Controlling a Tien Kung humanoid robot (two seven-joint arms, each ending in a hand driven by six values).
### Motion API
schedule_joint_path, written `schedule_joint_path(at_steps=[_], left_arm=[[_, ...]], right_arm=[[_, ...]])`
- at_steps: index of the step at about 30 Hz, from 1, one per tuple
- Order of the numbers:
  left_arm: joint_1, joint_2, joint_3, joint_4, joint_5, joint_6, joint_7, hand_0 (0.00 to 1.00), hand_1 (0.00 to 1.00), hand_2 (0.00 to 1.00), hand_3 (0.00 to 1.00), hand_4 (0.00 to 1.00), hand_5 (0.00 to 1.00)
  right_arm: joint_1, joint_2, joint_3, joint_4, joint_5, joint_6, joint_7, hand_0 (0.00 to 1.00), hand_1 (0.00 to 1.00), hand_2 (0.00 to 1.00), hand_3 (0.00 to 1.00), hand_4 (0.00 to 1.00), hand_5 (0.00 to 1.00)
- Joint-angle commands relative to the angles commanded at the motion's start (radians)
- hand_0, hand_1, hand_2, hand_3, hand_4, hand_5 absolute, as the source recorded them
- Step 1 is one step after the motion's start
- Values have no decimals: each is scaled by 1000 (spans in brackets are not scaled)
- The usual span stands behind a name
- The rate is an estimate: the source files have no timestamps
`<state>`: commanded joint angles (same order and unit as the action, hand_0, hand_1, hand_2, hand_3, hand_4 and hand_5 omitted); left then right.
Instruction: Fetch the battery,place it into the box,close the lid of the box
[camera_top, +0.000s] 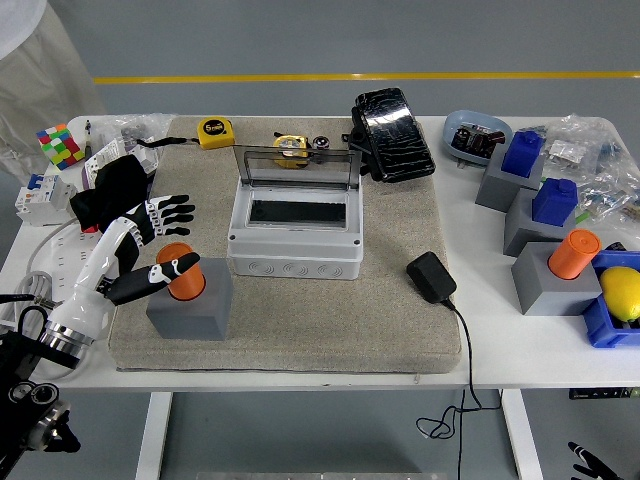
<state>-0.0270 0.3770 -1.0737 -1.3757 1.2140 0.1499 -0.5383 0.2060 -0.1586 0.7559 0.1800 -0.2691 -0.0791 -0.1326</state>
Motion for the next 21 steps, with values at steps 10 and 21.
schedule_joint_path(at_steps=[10, 21], left_arm=[[-16, -19, 37, 37, -6, 33, -15, 591, 725, 770, 829, 998, 45], [-40, -40, 62, 85, -49, 43, -54, 443, 590, 617, 722, 998, 2]], right_arm=[[-6, 2, -1, 0, 0, -1, 0, 642, 693, 662, 563, 936, 472], [-3, 5, 9, 0, -2, -3, 2, 645, 693, 662, 563, 936, 472]])
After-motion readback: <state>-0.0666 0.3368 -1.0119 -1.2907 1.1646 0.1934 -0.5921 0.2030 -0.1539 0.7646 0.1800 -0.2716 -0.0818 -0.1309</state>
